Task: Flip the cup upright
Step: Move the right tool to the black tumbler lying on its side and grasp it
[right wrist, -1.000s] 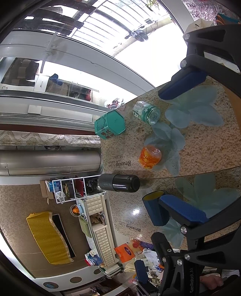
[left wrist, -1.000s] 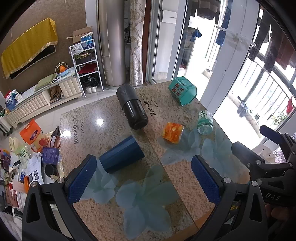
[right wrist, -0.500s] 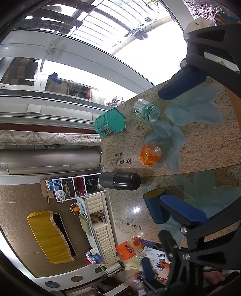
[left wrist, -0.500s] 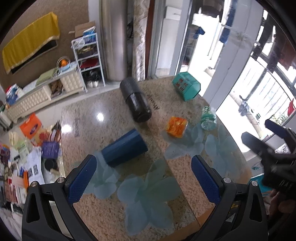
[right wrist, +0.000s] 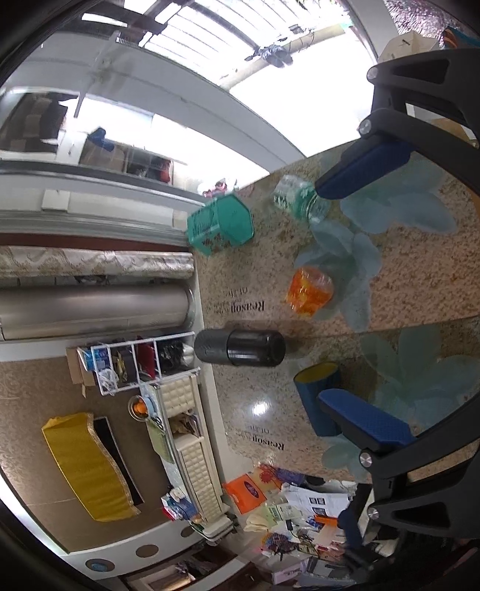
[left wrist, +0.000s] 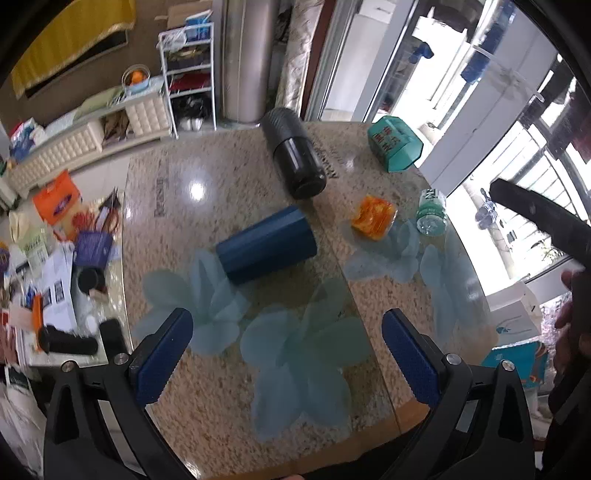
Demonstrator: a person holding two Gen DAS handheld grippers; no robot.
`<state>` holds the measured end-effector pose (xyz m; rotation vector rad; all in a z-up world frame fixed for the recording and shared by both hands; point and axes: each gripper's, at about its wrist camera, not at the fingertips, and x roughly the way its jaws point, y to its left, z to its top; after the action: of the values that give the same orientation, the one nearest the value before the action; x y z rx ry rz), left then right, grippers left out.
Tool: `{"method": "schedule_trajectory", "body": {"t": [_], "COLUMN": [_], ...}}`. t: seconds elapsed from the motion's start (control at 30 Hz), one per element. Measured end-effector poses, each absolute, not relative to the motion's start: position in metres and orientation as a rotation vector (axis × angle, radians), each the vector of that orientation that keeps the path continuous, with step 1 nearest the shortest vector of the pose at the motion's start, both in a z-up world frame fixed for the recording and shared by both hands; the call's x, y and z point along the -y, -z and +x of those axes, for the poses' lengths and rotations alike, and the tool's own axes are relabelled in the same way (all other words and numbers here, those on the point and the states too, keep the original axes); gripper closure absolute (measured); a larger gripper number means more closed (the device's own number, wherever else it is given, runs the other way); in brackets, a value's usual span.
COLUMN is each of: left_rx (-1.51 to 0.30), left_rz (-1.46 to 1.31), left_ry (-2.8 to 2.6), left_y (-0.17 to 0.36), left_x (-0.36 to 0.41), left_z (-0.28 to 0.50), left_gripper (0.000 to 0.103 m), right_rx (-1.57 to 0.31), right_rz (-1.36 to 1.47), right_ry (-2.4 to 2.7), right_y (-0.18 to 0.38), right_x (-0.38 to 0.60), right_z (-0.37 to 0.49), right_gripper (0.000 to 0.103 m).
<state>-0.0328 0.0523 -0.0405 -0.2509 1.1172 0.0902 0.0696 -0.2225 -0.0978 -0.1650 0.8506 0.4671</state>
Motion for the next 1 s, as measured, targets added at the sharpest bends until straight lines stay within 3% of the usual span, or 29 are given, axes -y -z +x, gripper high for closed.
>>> {"method": "schedule_trajectory", "body": {"t": [0.4, 0.77, 1.0], "left_rx": [-1.196, -1.263, -1.217], "left_rz": [-0.398, -0.479, -0.521], "left_ry": [-0.157, -0.247, -0.265], "left_y": [0.070, 0.108, 0.117], "left_x": [-0.079, -0.096, -0.099], "left_z": [-0.031, -0.016, -0.006], "left_gripper": [0.000, 0.000, 0.000], "right_rx": [-0.969, -1.126, -1.265], "right_rz": [-0.269, -0.345, -0.420], "right_ry": [-0.573, -0.649, -0.600], "right_y": [0.118, 0.173, 0.237], "right_x": [0.142, 0.065, 0.034], "right_z": [0.135, 0.207, 0.254], "right_gripper": [0.000, 0.000, 0.000]}}
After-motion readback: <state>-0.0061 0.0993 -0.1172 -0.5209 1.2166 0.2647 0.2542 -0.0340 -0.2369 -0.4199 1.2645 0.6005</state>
